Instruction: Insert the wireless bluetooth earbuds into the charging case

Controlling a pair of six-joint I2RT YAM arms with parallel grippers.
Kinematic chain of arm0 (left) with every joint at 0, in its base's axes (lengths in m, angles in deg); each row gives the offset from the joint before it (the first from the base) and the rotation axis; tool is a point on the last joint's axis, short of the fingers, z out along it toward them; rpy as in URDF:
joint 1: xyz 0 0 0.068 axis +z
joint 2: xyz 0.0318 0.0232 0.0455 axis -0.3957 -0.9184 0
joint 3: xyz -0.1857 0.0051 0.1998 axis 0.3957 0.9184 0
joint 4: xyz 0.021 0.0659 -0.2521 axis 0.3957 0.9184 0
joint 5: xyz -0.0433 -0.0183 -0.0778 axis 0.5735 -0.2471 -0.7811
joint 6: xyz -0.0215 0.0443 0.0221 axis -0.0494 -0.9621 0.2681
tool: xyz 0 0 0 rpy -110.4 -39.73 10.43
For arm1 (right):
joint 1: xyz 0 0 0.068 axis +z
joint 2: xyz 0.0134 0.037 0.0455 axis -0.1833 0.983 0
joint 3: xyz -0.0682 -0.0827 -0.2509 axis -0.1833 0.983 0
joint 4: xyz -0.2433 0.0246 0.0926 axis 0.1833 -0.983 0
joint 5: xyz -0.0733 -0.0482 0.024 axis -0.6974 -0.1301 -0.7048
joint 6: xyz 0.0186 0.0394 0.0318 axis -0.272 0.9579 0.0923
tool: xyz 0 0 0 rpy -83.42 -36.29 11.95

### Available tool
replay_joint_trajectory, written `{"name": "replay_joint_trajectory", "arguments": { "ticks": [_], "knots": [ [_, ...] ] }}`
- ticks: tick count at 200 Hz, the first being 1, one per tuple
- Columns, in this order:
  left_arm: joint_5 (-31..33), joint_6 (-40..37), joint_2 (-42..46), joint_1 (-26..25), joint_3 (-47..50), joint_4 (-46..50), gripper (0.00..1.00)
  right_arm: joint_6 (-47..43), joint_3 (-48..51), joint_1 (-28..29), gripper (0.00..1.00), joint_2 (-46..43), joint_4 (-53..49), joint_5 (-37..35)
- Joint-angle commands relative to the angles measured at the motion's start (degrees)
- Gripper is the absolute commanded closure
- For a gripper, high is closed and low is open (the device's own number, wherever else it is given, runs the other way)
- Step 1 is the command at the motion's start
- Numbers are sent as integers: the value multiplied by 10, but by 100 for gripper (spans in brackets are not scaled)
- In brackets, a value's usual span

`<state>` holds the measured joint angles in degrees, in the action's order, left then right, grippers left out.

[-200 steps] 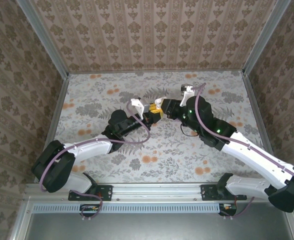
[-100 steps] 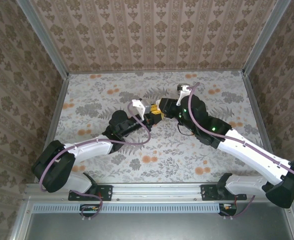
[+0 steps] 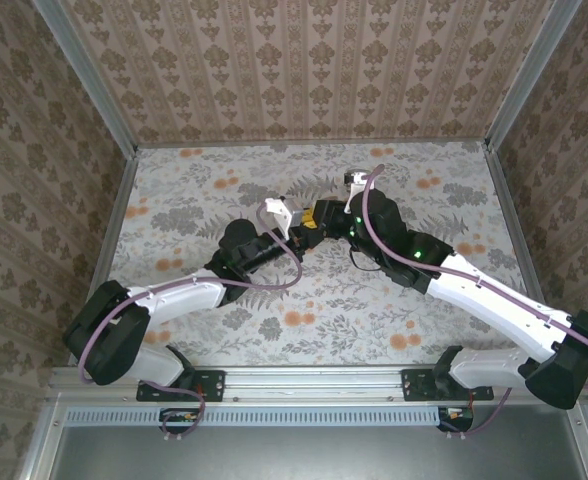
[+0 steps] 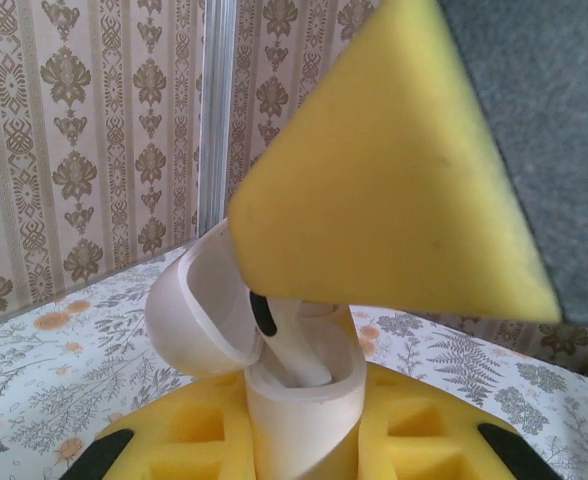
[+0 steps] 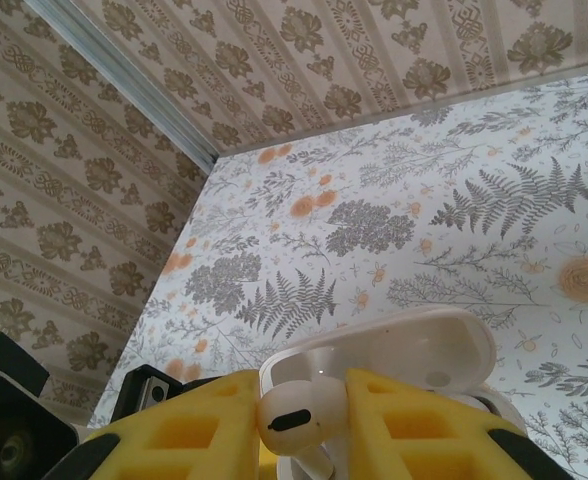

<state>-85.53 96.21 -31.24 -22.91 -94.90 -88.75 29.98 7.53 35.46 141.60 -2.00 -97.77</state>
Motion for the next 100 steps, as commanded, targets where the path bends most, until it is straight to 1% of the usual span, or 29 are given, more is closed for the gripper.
{"name": "replay_joint_trajectory", "arguments": {
  "ticks": [1, 48, 100],
  "knots": [
    [7, -4, 4, -5, -23, -26, 83, -14, -12, 5, 73, 2, -15, -3],
    [18, 2, 7, -5, -21, -36, 83, -26, -4, 5, 72, -13, -41, 2],
    [8, 2, 8, -5, -30, -33, 83, -38, -2, 5, 71, -30, -65, -5]
  ]
}}
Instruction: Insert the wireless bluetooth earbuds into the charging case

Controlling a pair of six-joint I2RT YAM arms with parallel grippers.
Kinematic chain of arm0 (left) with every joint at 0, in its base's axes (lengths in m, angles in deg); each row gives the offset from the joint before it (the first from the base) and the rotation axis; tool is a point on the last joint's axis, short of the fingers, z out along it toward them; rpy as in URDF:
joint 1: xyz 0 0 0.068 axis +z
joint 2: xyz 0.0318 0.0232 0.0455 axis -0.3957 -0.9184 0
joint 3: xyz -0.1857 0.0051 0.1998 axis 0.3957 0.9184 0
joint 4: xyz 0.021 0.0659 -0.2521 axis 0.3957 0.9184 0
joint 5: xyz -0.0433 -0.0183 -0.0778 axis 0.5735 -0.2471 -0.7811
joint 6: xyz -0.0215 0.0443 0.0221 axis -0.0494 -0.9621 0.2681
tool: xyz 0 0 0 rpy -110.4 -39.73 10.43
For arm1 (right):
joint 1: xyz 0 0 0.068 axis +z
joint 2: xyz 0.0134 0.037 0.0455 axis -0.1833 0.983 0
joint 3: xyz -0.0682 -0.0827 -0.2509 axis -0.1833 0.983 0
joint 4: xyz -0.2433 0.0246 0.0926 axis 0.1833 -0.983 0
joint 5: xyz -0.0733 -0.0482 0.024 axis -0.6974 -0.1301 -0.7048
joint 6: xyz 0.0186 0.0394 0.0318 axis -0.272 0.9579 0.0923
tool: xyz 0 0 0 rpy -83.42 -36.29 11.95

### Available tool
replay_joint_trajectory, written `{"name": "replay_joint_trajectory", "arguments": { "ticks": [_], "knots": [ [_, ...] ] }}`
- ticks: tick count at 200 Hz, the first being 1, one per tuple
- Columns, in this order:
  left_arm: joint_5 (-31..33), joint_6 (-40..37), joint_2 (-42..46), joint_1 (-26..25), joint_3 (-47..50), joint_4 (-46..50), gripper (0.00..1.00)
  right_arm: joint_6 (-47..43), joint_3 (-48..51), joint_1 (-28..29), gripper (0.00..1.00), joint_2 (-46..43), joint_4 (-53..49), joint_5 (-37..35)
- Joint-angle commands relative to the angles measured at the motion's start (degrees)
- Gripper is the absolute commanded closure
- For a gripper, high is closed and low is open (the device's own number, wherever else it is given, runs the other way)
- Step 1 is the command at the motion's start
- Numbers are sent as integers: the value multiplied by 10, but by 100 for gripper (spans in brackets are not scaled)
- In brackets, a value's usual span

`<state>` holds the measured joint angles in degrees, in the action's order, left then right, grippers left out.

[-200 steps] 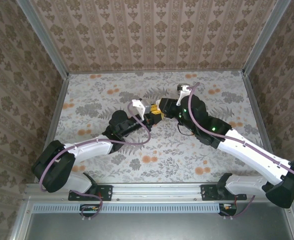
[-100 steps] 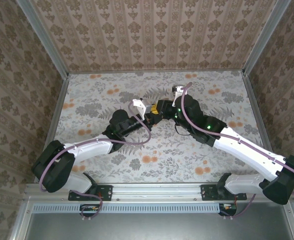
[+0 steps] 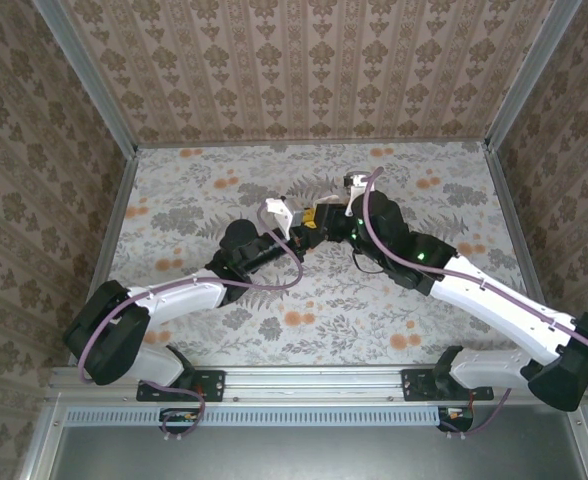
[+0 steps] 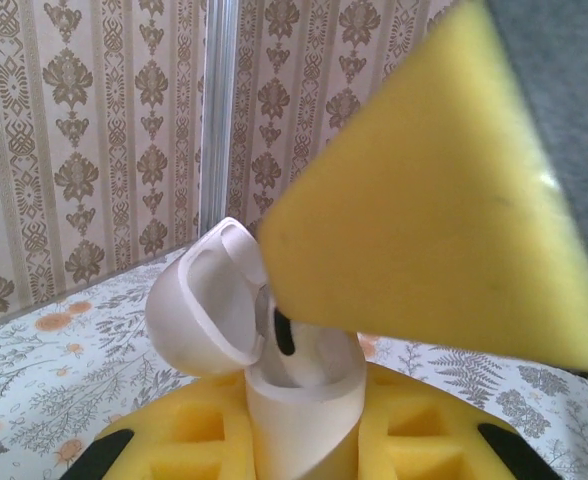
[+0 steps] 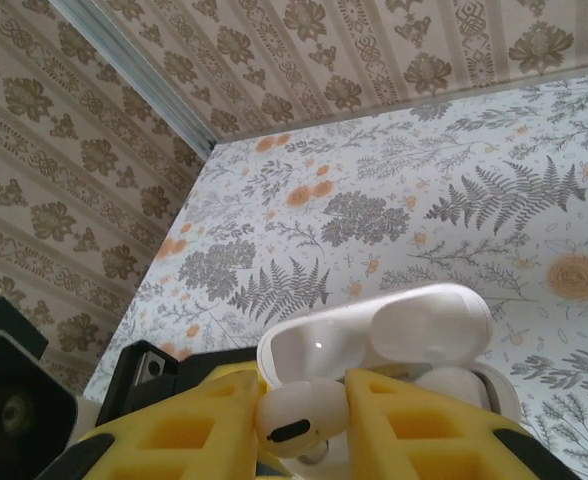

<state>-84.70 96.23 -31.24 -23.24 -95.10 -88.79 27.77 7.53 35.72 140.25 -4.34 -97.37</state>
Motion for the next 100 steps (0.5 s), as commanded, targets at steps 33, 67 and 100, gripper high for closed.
{"name": "replay_joint_trajectory", "arguments": {
  "ticks": [33, 67, 100],
  "knots": [
    [-7, -1, 10, -2, -29, -30, 84, -18, -1, 2, 70, -22, -47, -17],
    [-16, -2, 10, -2, -32, -25, 84, -18, -6, 2, 68, -22, -50, -15],
    [-17, -5, 9, -2, -33, -21, 83, -18, -10, 2, 66, -25, -51, -14]
  ]
}}
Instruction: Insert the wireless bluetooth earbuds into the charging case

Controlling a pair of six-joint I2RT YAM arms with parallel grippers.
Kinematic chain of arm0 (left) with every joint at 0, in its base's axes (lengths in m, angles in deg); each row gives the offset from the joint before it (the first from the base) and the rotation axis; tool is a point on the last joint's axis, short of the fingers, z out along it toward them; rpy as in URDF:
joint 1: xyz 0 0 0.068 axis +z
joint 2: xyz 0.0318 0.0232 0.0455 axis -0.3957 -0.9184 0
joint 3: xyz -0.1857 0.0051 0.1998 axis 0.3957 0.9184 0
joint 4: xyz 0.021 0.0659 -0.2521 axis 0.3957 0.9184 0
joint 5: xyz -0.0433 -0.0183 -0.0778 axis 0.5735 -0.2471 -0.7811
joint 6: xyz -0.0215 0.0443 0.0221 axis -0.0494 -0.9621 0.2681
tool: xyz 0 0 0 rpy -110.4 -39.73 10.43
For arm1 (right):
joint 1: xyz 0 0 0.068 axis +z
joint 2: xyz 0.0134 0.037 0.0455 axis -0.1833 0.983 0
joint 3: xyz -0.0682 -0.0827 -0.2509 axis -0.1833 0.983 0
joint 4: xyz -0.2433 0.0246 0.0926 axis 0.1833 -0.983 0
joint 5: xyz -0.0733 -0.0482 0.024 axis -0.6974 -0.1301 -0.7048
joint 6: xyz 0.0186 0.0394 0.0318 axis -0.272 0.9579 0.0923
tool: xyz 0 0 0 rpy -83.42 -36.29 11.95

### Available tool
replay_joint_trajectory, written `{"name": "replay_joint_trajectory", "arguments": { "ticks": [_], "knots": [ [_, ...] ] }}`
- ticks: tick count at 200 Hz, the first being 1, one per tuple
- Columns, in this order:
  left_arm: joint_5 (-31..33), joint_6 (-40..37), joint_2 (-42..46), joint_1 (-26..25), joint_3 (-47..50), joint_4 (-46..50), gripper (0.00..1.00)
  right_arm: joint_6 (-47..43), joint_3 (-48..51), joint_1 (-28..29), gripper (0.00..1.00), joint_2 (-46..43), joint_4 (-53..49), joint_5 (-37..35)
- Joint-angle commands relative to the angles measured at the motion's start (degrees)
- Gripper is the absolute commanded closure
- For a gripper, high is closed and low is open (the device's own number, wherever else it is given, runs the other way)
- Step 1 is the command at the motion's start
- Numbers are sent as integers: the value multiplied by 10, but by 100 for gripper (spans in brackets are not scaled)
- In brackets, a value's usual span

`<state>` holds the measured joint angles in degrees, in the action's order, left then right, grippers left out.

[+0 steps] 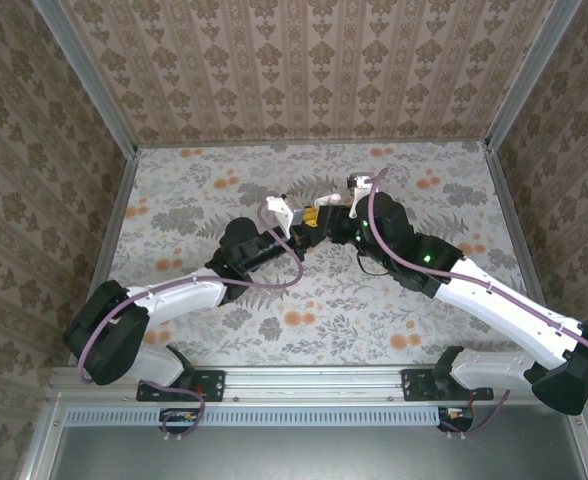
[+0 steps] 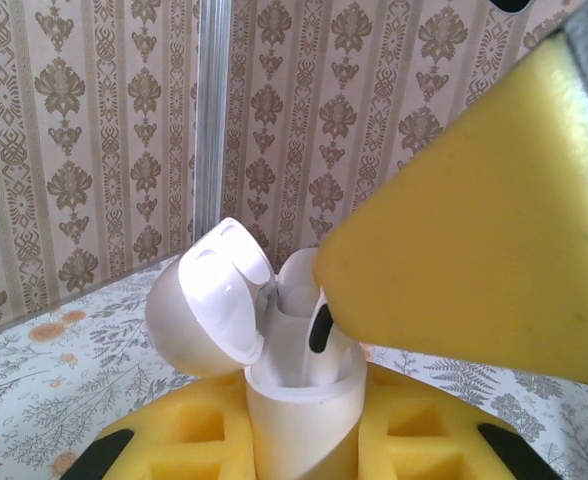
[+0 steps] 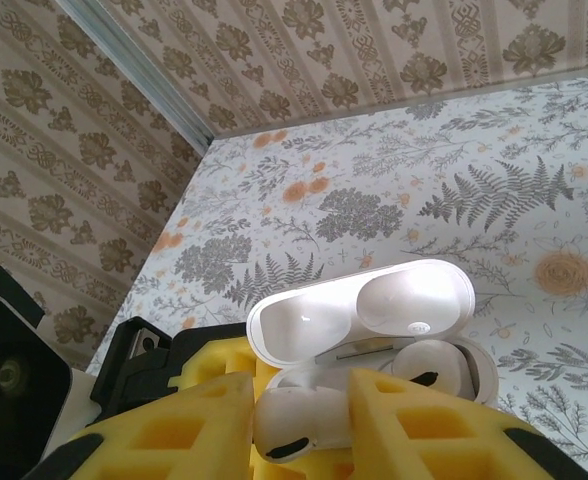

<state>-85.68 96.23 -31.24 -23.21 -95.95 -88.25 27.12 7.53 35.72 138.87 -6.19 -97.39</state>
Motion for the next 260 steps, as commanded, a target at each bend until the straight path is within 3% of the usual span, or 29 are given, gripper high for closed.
{"name": "replay_joint_trajectory", "arguments": {
  "ticks": [1, 164, 225, 260],
  "knots": [
    [-7, -5, 9, -2, -24, -26, 83, -11, -10, 1, 66, -11, -33, -14],
    [-11, -16, 6, -2, -26, -15, 84, 7, -25, -5, 55, -47, -8, 27],
    [-19, -24, 7, -2, -23, -13, 84, 18, -15, -16, 68, -77, -20, 20],
    [-42, -42, 10, -2, -29, 6, 84, 28, 4, -37, 68, -107, -33, 4]
  ]
}}
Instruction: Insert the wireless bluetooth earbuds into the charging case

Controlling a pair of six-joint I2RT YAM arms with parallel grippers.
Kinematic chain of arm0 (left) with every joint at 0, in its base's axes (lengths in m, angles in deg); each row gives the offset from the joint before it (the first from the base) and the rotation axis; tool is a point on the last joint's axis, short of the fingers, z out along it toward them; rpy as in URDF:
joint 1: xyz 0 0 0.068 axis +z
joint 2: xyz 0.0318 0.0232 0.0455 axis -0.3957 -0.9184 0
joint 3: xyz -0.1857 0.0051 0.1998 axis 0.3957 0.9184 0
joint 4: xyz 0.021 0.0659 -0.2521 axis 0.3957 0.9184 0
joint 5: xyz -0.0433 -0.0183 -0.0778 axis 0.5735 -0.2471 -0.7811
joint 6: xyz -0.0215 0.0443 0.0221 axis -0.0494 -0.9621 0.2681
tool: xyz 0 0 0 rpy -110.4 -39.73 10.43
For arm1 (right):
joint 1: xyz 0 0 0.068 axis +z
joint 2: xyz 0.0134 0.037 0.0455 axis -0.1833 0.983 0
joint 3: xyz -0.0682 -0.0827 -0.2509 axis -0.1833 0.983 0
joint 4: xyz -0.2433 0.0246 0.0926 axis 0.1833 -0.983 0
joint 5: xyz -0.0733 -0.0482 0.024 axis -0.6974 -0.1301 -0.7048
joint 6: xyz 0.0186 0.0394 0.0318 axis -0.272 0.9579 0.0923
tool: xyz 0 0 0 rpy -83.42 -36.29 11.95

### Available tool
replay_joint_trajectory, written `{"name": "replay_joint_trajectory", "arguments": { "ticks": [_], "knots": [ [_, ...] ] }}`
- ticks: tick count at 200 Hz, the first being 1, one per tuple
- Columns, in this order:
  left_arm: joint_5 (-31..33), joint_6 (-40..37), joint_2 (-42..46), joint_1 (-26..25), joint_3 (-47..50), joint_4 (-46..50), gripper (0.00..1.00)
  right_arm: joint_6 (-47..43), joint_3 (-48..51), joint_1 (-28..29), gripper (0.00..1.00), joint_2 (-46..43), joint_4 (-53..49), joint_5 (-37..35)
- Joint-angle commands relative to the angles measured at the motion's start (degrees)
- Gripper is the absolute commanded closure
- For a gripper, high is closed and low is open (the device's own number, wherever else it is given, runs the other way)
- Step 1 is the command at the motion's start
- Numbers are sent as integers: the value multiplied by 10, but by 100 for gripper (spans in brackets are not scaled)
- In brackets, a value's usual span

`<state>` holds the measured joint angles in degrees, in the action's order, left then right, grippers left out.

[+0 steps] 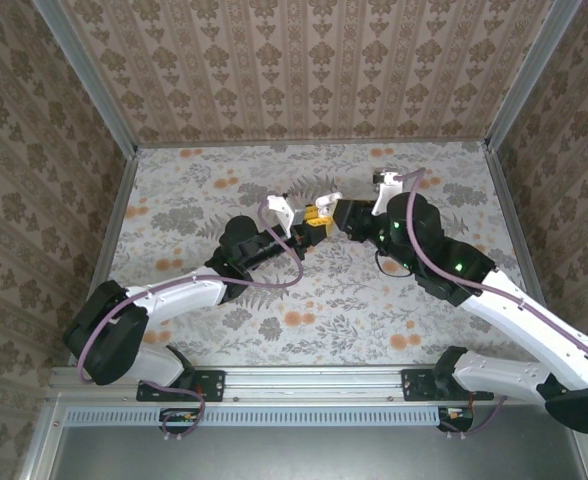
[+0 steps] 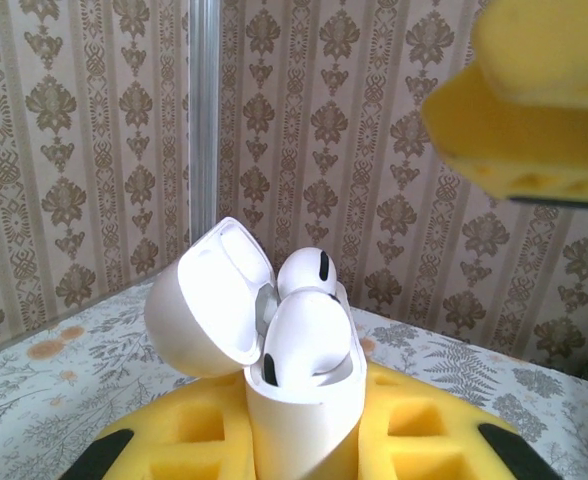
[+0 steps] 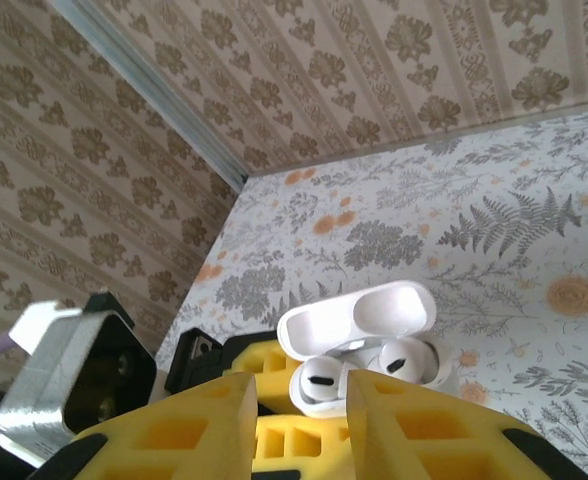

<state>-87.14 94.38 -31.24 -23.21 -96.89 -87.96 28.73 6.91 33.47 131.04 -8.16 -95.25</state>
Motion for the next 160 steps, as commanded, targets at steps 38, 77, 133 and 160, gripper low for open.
{"name": "replay_joint_trajectory", "arguments": {
  "ticks": [38, 77, 133, 160],
  "knots": [
    [-50, -37, 11, -3, -25, 28, 84, 60, 28, -96, 66, -55, -92, -2],
    [-75, -50, 11, -3, -31, 48, 84, 91, 45, -203, 60, -50, -123, 126],
    [-138, -57, -1, -2, -51, 68, 83, 75, 10, -275, 50, 11, -164, 279],
    [-162, -56, -4, -2, -53, 70, 83, 52, -13, -275, 45, 38, -165, 339]
  ]
}}
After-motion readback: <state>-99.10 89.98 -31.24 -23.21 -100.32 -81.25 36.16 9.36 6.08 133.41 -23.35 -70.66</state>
